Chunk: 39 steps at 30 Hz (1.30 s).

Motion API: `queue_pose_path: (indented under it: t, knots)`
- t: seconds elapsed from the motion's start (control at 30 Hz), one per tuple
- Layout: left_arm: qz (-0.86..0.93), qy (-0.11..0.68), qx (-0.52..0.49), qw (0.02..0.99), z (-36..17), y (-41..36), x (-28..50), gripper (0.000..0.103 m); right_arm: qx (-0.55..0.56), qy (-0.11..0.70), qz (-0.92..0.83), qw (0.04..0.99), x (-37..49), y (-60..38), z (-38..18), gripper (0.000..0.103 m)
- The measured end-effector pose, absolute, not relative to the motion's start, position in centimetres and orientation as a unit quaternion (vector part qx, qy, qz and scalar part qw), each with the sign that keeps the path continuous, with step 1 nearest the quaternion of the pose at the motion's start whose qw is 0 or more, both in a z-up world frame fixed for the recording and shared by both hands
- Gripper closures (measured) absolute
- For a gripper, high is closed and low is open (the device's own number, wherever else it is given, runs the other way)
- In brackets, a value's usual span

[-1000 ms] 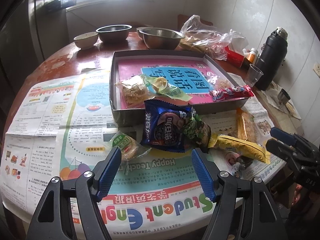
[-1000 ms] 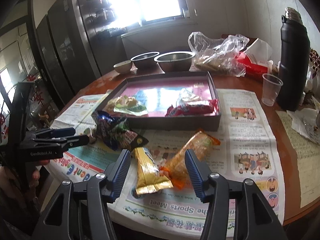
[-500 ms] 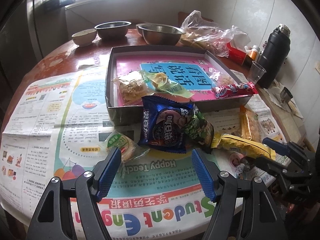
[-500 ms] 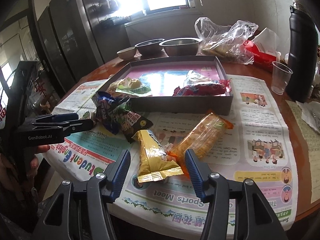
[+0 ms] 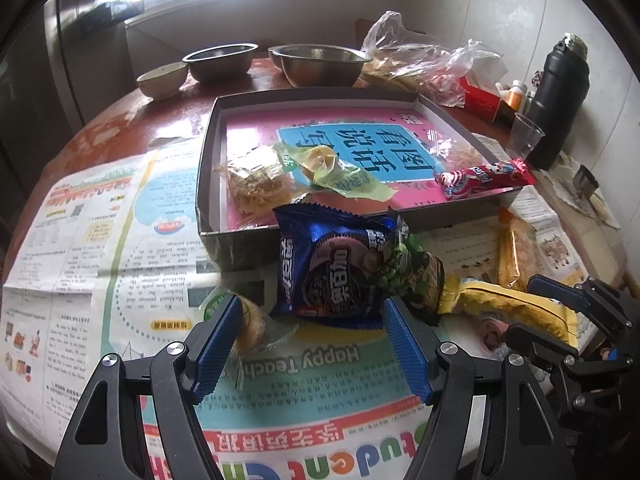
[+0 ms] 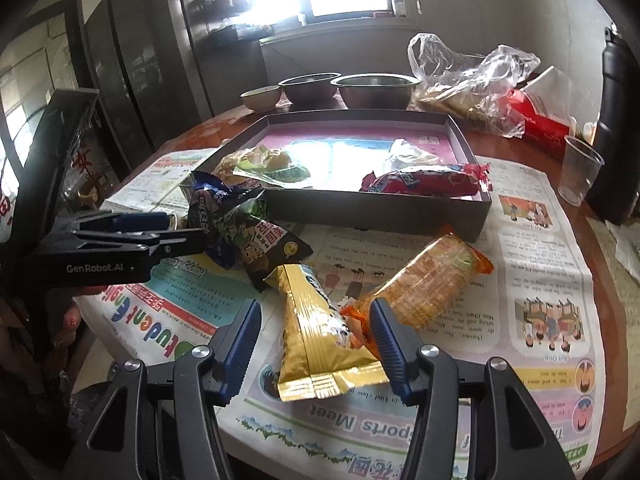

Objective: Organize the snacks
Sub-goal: 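Grasp the blue cookie pack with the left tool while the right grasps the yellow bar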

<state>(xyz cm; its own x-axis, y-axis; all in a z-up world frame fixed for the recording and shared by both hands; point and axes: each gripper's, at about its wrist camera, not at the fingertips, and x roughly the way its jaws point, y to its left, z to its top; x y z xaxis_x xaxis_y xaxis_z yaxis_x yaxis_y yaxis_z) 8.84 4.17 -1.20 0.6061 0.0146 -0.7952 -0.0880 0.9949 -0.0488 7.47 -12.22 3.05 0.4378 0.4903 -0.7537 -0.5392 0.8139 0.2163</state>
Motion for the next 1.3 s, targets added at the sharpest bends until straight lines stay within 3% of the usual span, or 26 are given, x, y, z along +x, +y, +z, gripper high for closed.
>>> queue_pose_path:
  t: [0.37,0.8,0.93,1.1,1.3]
  knots:
    - [0.035,0.446,-0.016,0.894,-1.5,3.6,10.0,0.028,-0.052,0.436,0.321,0.839,8.1,-10.7,2.6,0.059]
    - [0.031,0.465,-0.031,0.884,-2.1,3.9,11.6,0.028,-0.075,0.448,0.339,0.824,8.7,-8.2,1.4,0.062]
    - [0.032,0.471,-0.045,0.881,-2.5,3.7,12.0,0.028,-0.077,0.448,0.331,0.827,8.9,-8.5,1.0,0.075]
    - [0.037,0.477,-0.060,0.876,-3.0,3.6,12.6,0.028,-0.072,0.446,0.334,0.827,9.0,-8.8,1.0,0.077]
    - [0.032,0.471,-0.080,0.878,-2.9,3.9,12.5,0.039,-0.043,0.441,0.340,0.829,9.2,-9.6,1.6,0.077]
